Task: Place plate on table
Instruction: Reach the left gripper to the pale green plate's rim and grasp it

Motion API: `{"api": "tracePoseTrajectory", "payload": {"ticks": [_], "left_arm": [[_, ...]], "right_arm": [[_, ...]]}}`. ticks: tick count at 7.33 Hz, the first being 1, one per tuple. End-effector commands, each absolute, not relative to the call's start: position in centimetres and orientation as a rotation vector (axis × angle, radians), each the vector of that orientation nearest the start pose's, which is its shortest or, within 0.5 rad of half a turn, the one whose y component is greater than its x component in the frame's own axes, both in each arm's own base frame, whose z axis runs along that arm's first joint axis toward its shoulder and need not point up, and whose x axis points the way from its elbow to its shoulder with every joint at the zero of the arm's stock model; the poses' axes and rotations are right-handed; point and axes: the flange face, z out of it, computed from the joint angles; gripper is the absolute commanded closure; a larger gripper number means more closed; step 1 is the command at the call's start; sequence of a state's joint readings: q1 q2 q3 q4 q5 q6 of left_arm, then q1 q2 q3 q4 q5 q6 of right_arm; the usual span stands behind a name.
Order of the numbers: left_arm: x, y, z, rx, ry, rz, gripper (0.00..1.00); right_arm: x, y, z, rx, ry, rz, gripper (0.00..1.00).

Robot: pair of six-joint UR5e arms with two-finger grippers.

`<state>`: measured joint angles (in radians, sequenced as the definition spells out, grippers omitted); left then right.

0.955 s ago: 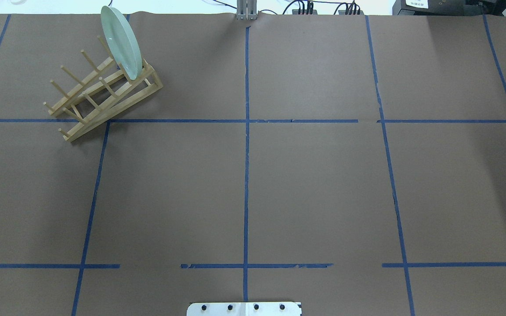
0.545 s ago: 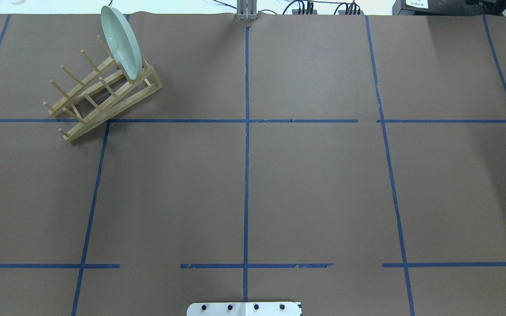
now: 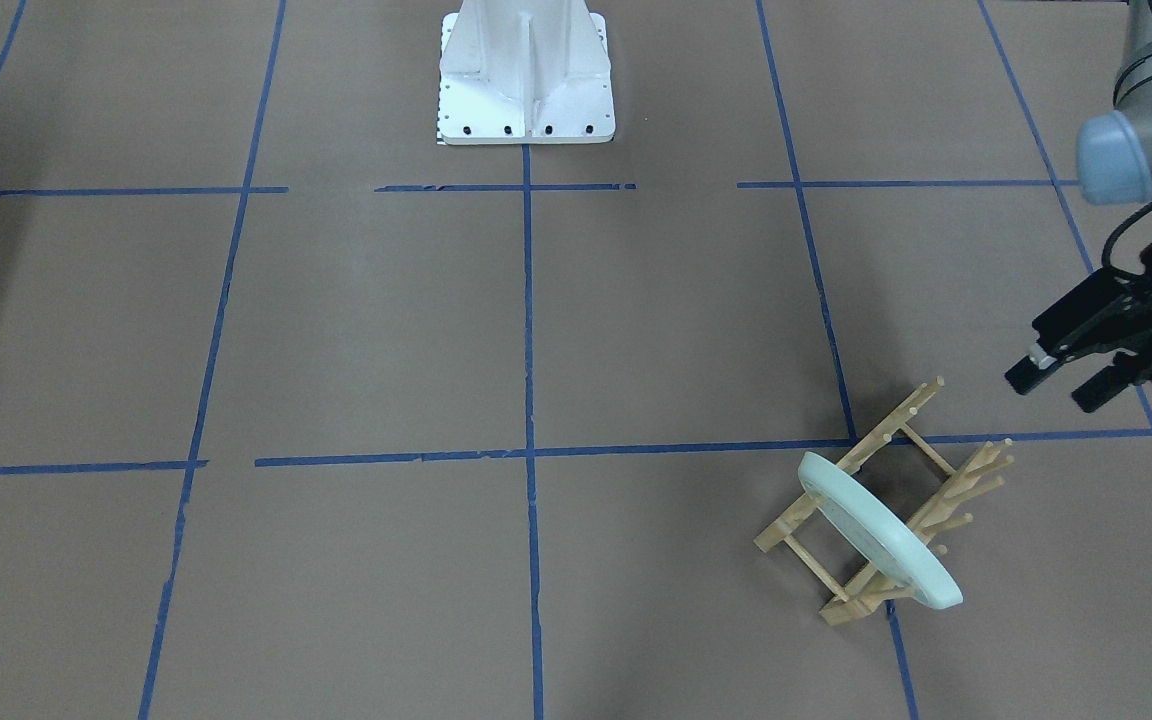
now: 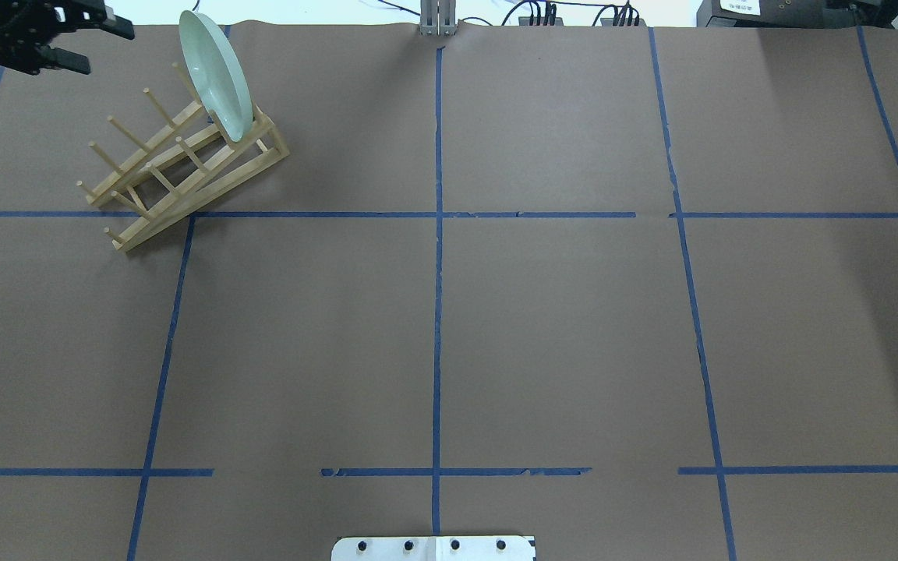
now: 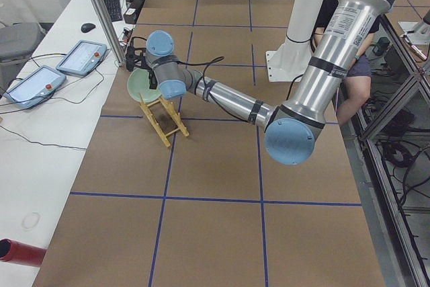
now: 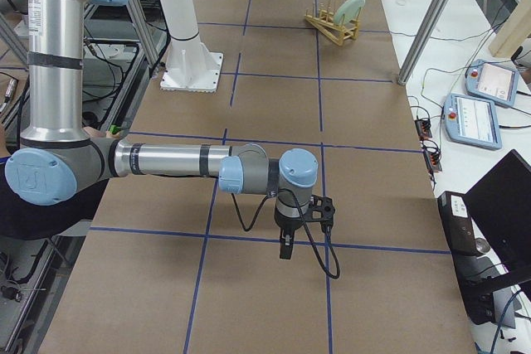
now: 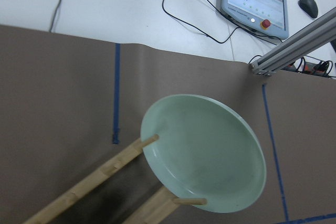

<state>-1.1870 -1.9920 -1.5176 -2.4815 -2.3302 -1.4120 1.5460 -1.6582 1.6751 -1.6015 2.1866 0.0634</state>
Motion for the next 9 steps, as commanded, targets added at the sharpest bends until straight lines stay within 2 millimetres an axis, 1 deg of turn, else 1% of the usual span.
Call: {"api": "tracePoseTrajectory", "payload": {"ticks": [1, 2, 3, 4, 5, 6, 7, 8, 9], "left_arm": [[24.6, -62.7, 30.9, 0.172, 1.452, -0.684, 0.00], [26.6, -64.0, 30.5, 0.158, 1.451, -0.743, 0.00], [27.1, -64.7, 30.8, 0.155, 1.440, -0.760, 0.00], [27.3, -65.0, 31.4, 0.149, 1.429, -0.765, 0.00], [27.9, -65.6, 31.4, 0.143, 1.423, -0.766, 0.15], [28.1, -65.9, 31.7, 0.143, 1.417, -0.767, 0.37], [28.1, -65.9, 32.1, 0.147, 1.422, -0.765, 0.53], [28.2, -66.0, 32.3, 0.144, 1.418, -0.765, 0.61], [28.2, -66.1, 32.4, 0.148, 1.418, -0.763, 0.68]], "right_arm": [[6.5, -45.5, 66.2, -0.040, -0.614, 0.041, 0.00], [6.5, -45.5, 66.2, -0.040, -0.614, 0.041, 0.00], [6.5, -45.5, 66.2, -0.041, -0.614, 0.043, 0.00], [6.5, -45.5, 66.2, -0.040, -0.614, 0.041, 0.00], [6.5, -45.5, 66.2, -0.041, -0.614, 0.043, 0.00], [6.4, -45.5, 66.2, -0.041, -0.614, 0.040, 0.00], [6.5, -45.5, 66.2, -0.040, -0.614, 0.041, 0.00], [6.5, -45.5, 66.2, -0.040, -0.614, 0.041, 0.00], [6.5, -45.5, 66.2, -0.040, -0.614, 0.041, 0.00]]}}
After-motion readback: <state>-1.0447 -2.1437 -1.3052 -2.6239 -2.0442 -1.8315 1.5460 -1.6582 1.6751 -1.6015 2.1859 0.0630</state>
